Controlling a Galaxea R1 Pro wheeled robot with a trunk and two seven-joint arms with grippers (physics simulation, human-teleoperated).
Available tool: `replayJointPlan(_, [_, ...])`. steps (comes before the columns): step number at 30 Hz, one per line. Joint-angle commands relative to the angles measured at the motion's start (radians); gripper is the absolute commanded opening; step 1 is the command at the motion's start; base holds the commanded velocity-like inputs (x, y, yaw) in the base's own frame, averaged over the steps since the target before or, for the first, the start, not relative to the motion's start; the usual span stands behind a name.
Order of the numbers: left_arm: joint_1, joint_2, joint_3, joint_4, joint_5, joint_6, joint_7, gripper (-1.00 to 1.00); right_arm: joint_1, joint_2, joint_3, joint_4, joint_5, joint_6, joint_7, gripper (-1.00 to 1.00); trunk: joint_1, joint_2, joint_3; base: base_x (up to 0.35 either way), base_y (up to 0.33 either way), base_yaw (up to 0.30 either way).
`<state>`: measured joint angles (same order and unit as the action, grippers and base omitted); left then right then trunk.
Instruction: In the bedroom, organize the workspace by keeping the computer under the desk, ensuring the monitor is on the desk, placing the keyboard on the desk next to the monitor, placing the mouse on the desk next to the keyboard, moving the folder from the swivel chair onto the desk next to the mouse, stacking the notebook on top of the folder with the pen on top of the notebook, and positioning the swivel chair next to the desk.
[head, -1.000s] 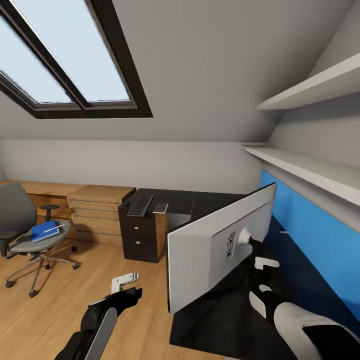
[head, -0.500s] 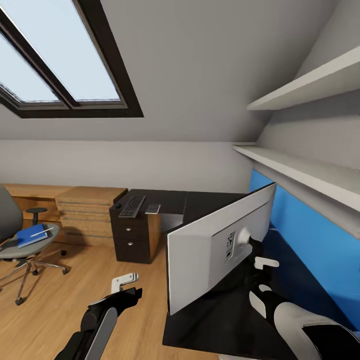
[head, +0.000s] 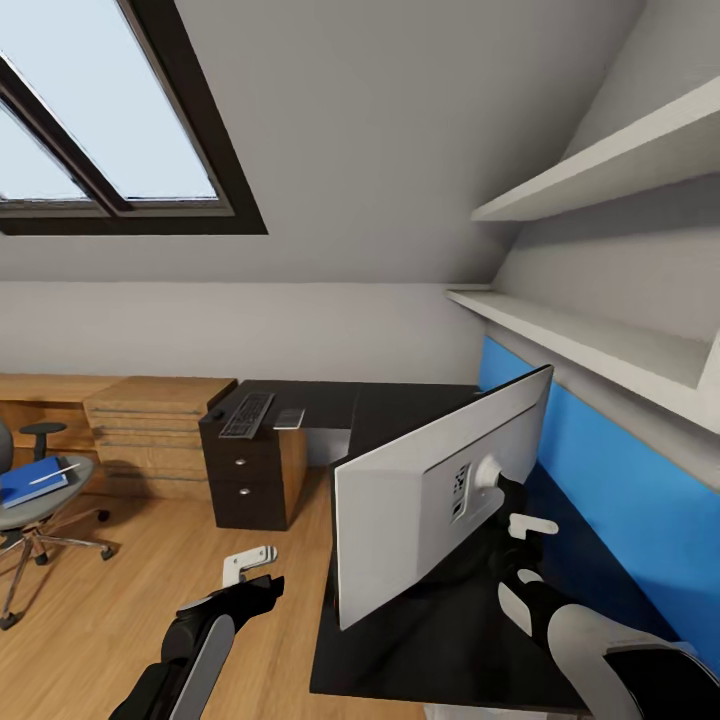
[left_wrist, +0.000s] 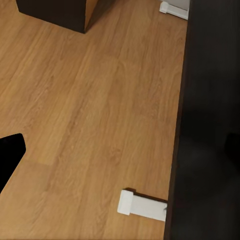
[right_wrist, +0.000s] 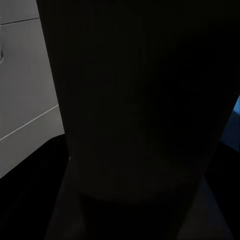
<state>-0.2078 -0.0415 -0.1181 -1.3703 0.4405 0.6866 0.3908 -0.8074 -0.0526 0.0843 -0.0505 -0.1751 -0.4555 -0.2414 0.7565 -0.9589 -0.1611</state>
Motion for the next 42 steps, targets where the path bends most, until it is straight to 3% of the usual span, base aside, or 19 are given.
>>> replayJointPlan(1, [-0.001, 0.0, -0.001, -0.001, 0.011, 0.002, 0.01, 1.0, -0.001, 0.0, 0.016, 0.001, -0.017, -0.005, -0.003, -1.0, 0.0, -0.001, -0.002, 0.0, 0.0, -0.017])
replayJointPlan(31, [-0.001, 0.0, -0.001, -0.001, 0.011, 0.003, 0.01, 1.0, -0.001, 0.0, 0.017, 0.001, -0.015, -0.006, -0.003, -1.0, 0.0, -0.001, -0.002, 0.002, 0.0, -0.001])
replayJointPlan(42, [-0.001, 0.0, -0.001, -0.001, 0.009, 0.001, 0.01, 1.0, -0.001, 0.0, 0.017, 0.001, -0.015, -0.006, -0.003, -1.0, 0.0, -0.001, -0.002, 0.211, -0.038, 0.0])
